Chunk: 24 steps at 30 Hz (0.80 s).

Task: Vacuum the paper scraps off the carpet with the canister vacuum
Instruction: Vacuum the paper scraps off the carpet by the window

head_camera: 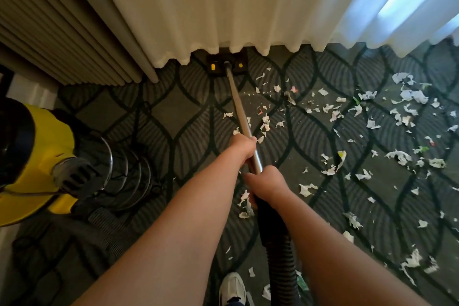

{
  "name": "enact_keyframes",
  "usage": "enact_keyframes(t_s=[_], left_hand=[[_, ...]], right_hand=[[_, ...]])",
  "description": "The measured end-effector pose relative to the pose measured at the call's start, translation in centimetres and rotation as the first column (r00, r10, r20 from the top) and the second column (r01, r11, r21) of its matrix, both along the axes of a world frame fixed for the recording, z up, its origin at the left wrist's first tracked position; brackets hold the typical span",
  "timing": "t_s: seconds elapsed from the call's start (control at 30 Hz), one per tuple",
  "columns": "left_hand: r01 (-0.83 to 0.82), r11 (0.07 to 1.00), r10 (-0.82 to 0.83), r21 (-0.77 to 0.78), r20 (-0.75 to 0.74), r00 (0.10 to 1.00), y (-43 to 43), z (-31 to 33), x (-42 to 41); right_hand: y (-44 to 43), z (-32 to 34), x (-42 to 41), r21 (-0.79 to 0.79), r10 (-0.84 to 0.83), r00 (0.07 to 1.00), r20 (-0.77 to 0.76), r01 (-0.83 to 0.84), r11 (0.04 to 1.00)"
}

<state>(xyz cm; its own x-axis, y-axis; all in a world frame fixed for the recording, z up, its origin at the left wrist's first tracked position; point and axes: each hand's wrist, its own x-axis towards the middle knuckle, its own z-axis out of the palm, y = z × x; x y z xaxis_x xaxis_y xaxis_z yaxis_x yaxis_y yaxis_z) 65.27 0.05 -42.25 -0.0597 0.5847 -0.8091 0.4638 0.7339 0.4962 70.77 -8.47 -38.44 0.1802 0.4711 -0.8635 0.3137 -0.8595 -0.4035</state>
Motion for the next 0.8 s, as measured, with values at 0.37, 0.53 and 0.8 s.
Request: enact_keyframes(t_s=[0.37, 0.53, 0.8], left_hand=[[0.017, 1.000, -0.017, -0.014, -0.013, 1.000, -2.2, 2.5, -0.9], [0.026, 0.999, -0.027, -0.034, -0.019, 0.999, -4.1, 4.1, -0.9], [0.003, 0.998, -0.003, -0.060, -0.005, 1.000, -8.7, 5.9, -0.1]], right_hand=[[-2.0, 2.5, -1.1, -0.035, 0.001, 1.000, -0.014, -0.001, 0.999], [-3.8, 4.0, -0.9, -0.035, 0.016, 1.000, -0.012, -0.017, 0.999], [-8.1, 5.8, 0.1, -0.031, 0.064, 0.998, -0.009, -0.065, 0.997]])
